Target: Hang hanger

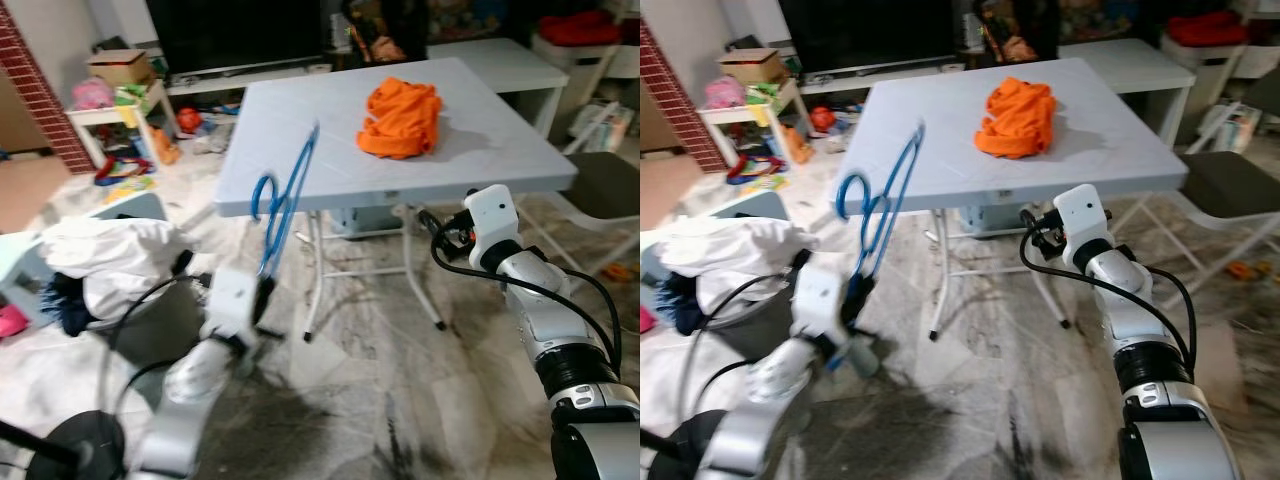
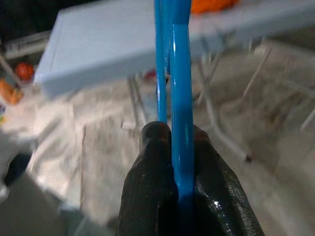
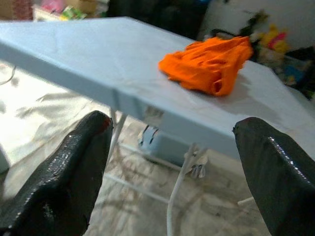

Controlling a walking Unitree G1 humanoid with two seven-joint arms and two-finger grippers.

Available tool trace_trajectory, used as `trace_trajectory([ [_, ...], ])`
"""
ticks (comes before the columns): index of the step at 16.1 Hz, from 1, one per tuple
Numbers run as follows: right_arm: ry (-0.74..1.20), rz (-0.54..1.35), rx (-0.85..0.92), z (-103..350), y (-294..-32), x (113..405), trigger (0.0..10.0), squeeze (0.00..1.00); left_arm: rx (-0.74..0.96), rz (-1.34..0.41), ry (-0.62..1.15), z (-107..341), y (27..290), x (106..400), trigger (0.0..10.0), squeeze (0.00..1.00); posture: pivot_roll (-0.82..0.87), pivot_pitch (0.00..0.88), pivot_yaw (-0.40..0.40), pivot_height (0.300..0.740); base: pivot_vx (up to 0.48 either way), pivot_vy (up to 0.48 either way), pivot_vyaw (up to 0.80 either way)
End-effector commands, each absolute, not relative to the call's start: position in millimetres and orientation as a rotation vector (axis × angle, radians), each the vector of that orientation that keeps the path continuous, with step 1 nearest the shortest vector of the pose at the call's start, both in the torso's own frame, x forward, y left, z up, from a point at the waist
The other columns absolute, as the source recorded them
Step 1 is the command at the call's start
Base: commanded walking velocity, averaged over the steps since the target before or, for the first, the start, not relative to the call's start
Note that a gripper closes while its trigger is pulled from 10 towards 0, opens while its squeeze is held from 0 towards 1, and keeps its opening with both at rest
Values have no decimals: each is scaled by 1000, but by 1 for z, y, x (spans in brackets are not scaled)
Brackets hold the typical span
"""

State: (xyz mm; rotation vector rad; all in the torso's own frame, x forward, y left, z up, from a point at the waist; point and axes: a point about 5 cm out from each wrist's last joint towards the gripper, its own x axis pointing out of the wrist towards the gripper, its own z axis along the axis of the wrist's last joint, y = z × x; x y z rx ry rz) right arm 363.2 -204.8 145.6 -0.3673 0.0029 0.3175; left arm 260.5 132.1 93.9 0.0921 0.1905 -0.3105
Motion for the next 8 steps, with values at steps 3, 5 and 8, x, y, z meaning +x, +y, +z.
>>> trace_trajectory([
  [3,37,584,-583,145,-192,358,10000,0,168,-550,352,78,139,249,10000,0,-84,0,79,740,0,0,0],
  [5,102,830,-723,139,-192,345,10000,0,185,-740,377,78,138,244,10000,0,-88,0,77,740,0,0,0],
  [8,243,1086,-785,138,-203,330,10000,0,245,-960,365,80,132,240,10000,0,-99,0,79,740,0,0,0],
])
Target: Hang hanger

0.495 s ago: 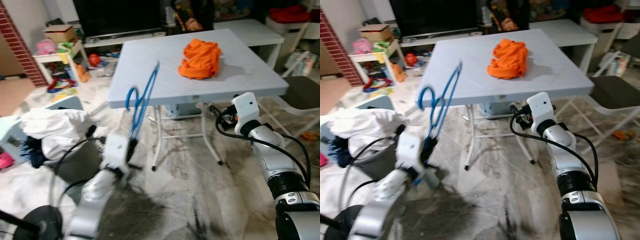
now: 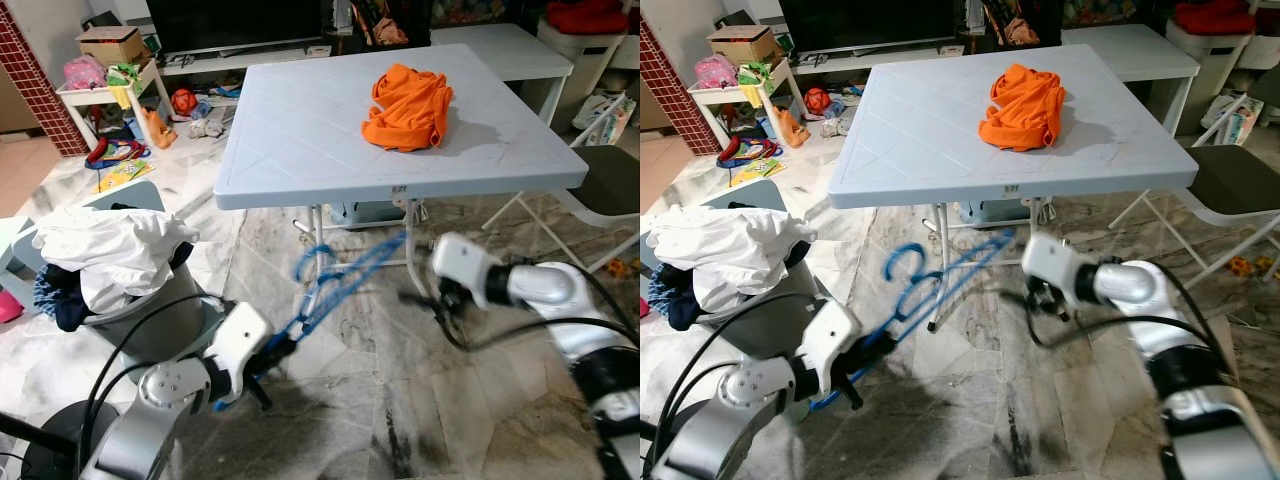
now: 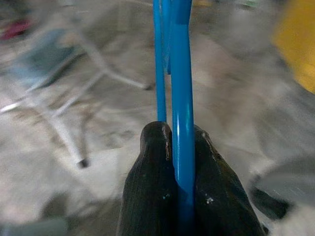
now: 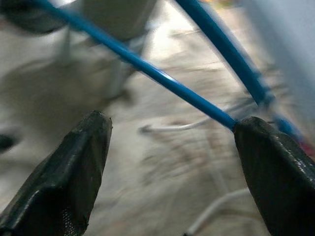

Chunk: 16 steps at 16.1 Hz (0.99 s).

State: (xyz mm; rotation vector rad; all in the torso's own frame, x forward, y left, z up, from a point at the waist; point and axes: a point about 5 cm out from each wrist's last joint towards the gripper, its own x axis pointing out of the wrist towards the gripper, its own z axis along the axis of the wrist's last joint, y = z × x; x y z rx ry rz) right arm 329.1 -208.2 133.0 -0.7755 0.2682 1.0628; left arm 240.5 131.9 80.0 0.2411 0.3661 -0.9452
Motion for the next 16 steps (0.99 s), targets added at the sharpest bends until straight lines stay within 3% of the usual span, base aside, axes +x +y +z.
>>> trace_trajectory([
  [1,304,1183,-807,140,-209,324,10000,0,256,-1059,385,78,129,238,10000,0,-112,0,83,740,0,0,0],
  [7,305,1217,-902,158,-216,326,10000,0,290,-1215,411,72,122,237,10000,0,-136,0,108,740,0,0,0],
  [11,555,1216,-1016,150,-253,314,10000,0,346,-1087,383,70,134,257,10000,0,-143,0,117,740,0,0,0],
  [16,509,1006,-1084,170,-266,333,10000,0,348,-959,346,73,142,274,10000,0,-138,0,109,740,0,0,0],
])
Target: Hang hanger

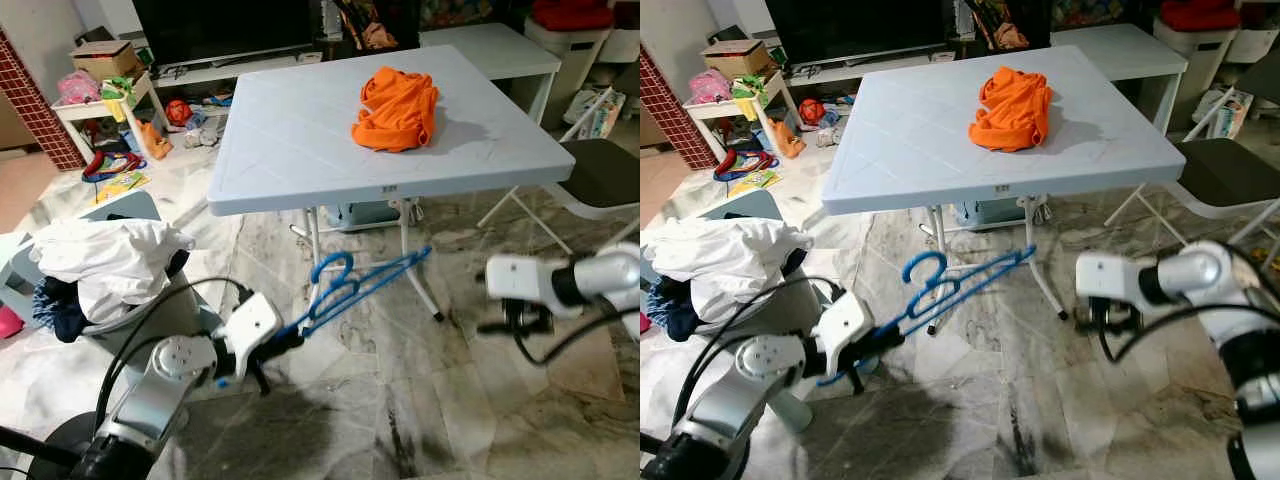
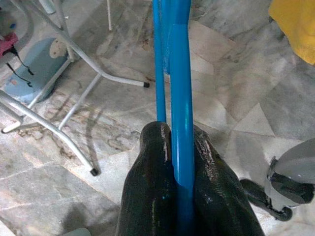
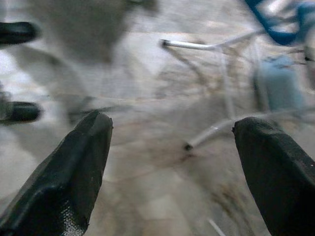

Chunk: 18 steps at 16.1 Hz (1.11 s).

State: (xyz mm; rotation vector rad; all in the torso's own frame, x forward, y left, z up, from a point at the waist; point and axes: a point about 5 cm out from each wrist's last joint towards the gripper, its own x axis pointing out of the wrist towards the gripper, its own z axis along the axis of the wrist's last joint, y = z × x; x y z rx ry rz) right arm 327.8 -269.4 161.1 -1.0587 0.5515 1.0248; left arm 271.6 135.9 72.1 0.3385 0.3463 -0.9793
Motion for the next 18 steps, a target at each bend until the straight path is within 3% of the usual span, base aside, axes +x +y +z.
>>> trace_trajectory([
  [1,482,988,-1094,173,-264,336,10000,0,344,-969,344,73,140,273,10000,0,-138,0,108,740,0,0,0],
  [4,259,988,-1071,190,-234,350,10000,0,333,-1041,346,71,132,270,10000,0,-141,0,108,740,0,0,0],
  [6,213,1032,-1046,193,-223,350,10000,0,340,-1060,352,70,132,268,10000,0,-141,0,108,740,0,0,0],
  [11,319,1243,-1031,175,-218,332,10000,0,334,-1189,344,71,124,256,10000,0,-148,0,108,740,0,0,0],
  [12,358,1290,-1037,170,-219,327,8902,0,339,-1212,343,71,122,255,10000,0,-150,0,108,740,0,0,0],
  [13,358,1290,-1037,170,-219,327,8902,0,339,-1212,343,71,122,255,10000,0,-150,0,108,740,0,0,0],
  [14,413,1334,-1044,165,-222,323,6745,0,344,-1233,346,70,120,253,10000,0,-152,0,109,740,0,0,0],
  [15,430,1347,-1050,162,-223,322,5725,0,345,-1244,346,69,119,253,10000,0,-152,0,109,740,0,0,0],
  [16,438,1351,-1058,161,-223,322,1059,0,345,-1252,345,69,117,252,10000,0,-153,0,111,740,0,0,0],
  [17,444,1357,-1063,159,-222,321,0,0,349,-1259,343,68,116,253,10000,0,-154,0,113,740,0,0,0],
  [18,446,1360,-1065,157,-220,321,0,0,351,-1265,341,68,114,253,10000,0,-155,0,115,740,0,0,0],
])
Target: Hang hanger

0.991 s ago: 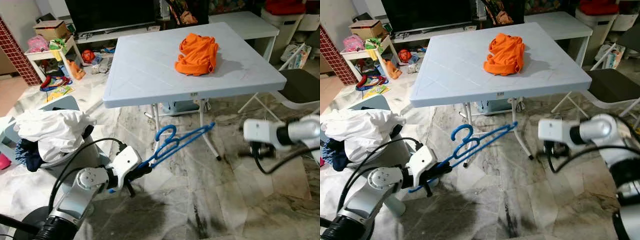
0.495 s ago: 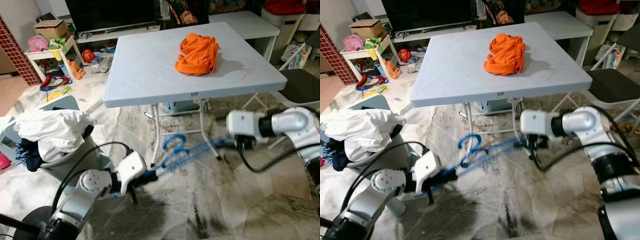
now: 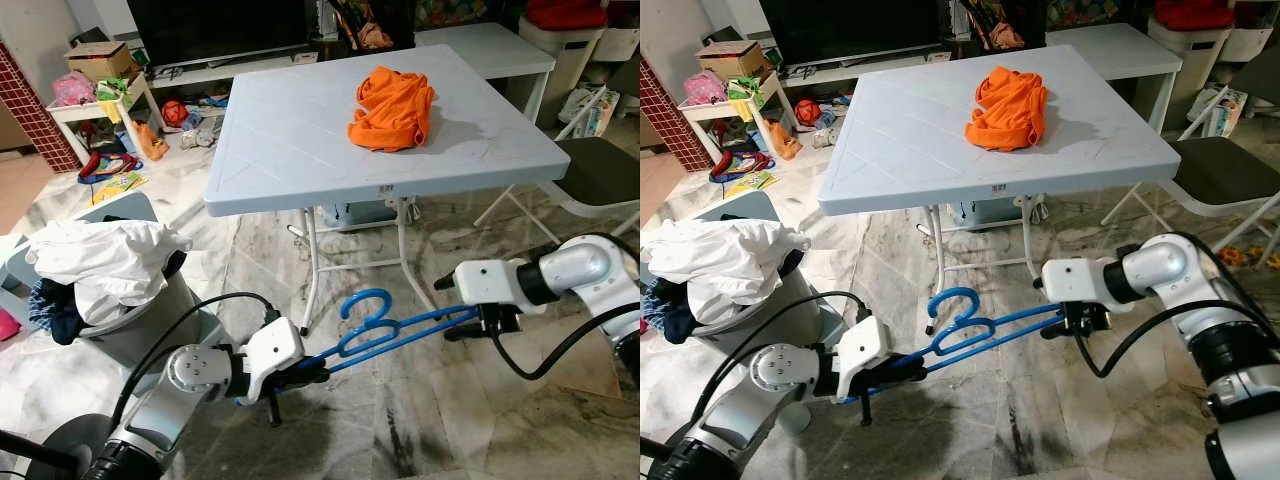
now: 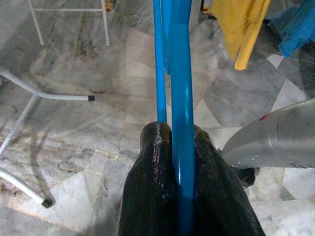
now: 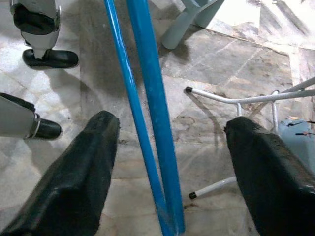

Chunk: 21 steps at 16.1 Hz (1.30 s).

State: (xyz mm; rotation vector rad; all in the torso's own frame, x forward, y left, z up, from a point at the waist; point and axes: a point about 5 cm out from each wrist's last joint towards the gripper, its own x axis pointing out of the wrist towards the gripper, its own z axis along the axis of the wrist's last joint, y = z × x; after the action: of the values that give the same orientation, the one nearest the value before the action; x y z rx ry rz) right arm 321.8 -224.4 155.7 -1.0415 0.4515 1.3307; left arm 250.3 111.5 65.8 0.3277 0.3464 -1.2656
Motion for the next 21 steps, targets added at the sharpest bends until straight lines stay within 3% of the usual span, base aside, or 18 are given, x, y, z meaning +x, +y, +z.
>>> trace_trajectory([
  [1,454,1371,-1059,155,-217,321,0,0,353,-1274,341,68,113,253,10000,0,-158,0,118,740,0,0,0],
  [5,474,1446,-1050,145,-204,316,0,0,353,-1286,337,67,107,253,10000,0,-156,0,119,740,0,0,0],
  [14,548,1396,-1186,142,-215,319,0,0,394,-1329,349,62,103,250,10000,0,-164,0,124,740,0,0,0],
  [21,578,1397,-1189,144,-219,320,0,0,410,-1345,357,60,102,248,10000,0,-167,0,124,740,0,0,0],
])
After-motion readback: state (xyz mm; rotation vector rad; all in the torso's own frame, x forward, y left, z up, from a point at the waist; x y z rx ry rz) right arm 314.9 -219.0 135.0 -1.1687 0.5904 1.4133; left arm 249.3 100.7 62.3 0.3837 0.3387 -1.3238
